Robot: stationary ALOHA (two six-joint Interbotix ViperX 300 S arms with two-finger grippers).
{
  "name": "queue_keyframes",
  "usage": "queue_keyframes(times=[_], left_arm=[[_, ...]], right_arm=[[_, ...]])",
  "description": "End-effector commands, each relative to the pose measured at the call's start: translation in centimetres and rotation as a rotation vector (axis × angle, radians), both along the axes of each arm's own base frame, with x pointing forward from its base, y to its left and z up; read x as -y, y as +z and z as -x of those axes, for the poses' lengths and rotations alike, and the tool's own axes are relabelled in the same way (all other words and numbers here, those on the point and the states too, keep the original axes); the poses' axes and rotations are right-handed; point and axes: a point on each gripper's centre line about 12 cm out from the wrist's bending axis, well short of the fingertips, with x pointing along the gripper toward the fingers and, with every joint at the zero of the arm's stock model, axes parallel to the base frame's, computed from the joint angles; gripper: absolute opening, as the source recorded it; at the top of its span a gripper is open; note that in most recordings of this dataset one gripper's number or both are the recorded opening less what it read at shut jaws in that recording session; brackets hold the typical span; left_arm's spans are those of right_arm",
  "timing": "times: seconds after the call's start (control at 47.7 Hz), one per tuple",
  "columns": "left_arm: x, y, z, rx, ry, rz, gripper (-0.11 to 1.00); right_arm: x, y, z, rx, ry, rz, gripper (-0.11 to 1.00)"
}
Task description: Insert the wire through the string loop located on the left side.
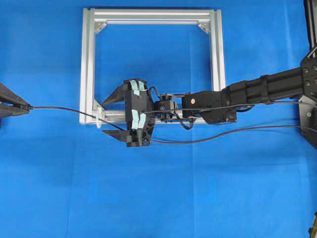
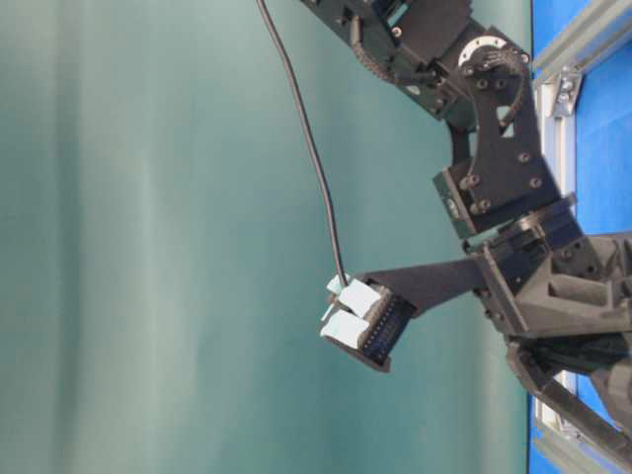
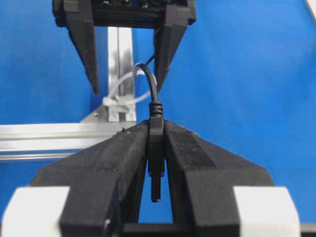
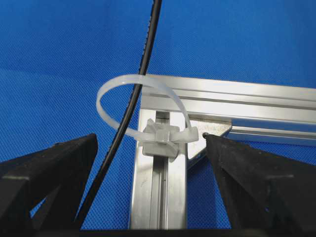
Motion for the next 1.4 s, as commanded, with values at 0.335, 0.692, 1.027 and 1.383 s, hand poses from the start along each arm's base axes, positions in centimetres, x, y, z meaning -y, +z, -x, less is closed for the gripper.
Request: queue_keyframes(times=[0.335,0.692,1.027,1.383], left_arm=[[0.0,0.6,-0.2,0.015,0.004,0.000,0.87],[0.0,0.5,-0.2,0.012,0.004,0.000,0.83],[0.0,0.5,-0.2,0.014,0.004,0.000,0.83],[-0.1,0.7,-0.2,0.023,0.005,0.000,0.83]], right_arm=[[0.2,2.2,-0.4,0.054,-0.004,0.000,0.96],[0.2,4.3,0.0,0.078,-0.005,-0.002,0.96],[0.3,9.8,1.3,0.123,-0.008,-0.003,0.96],[0.3,14.0,2.4,0.160,-0.009,-0.004,0.96]])
